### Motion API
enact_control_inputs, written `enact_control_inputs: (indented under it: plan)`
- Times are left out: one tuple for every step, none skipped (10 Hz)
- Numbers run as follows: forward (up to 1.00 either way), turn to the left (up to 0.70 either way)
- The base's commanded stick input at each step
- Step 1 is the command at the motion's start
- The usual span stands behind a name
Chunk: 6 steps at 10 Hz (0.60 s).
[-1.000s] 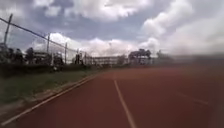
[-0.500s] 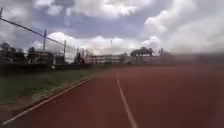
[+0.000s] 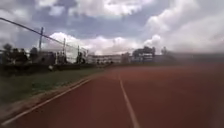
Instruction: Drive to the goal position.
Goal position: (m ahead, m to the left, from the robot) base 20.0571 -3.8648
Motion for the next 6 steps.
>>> enact_control_inputs:
  plan:
    - [1.00, 0.00]
    - [1.00, 0.00]
    - [1.00, -0.04]
    - [1.00, -0.14]
    - [1.00, -0.14]
    - [1.00, 0.00]
